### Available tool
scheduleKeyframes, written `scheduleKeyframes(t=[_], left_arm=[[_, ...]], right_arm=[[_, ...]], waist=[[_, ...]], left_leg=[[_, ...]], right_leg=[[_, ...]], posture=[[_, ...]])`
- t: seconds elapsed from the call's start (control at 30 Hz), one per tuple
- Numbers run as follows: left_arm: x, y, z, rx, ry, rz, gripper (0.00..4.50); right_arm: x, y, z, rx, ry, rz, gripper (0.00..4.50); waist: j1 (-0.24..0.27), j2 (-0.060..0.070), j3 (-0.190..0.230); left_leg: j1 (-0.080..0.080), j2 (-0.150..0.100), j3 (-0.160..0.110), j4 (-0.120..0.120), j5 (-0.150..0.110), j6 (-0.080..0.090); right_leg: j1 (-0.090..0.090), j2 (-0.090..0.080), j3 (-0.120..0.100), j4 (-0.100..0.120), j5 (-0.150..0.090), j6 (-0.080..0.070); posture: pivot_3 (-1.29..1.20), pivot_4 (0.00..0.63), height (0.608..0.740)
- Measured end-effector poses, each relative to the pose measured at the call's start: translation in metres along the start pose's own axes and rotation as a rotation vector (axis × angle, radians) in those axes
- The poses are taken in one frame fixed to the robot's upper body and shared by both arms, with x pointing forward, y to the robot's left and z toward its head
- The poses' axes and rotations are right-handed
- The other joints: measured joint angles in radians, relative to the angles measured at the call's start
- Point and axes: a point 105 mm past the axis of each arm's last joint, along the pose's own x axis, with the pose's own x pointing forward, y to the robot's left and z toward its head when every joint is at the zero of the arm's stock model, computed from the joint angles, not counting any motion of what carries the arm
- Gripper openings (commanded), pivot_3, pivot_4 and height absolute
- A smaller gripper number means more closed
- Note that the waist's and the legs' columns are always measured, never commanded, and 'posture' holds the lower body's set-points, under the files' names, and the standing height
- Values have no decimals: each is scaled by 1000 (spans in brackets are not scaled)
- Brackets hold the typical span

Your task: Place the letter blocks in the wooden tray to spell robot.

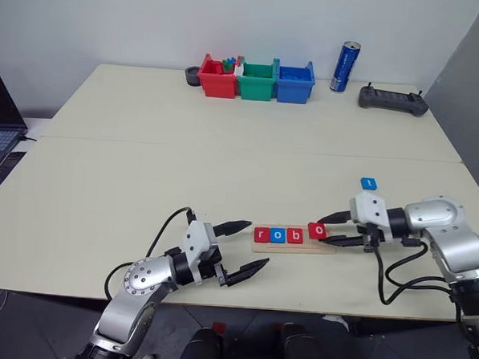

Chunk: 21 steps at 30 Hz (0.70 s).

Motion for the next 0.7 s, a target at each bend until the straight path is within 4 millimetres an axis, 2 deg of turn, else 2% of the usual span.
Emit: scheduleKeyframes(t=[0.27, 0.7], left_arm=[[-1, 0, -2, -5, 6, 7, 4500], [-1, 1, 0, 0, 4, 24, 4500]], right_arm=[[7, 0, -14, -8, 55, -3, 1465], [13, -6, -15, -36, 63, 3, 1465]], waist=[[1, 0, 0], [0, 0, 0]], left_leg=[[0, 0, 0, 0, 0, 0], [0, 0, 0, 0, 0, 0]], right_leg=[[0, 0, 0, 0, 0, 0], [0, 0, 0, 0, 0, -1]], posture=[[0, 150, 740], [0, 150, 740]])
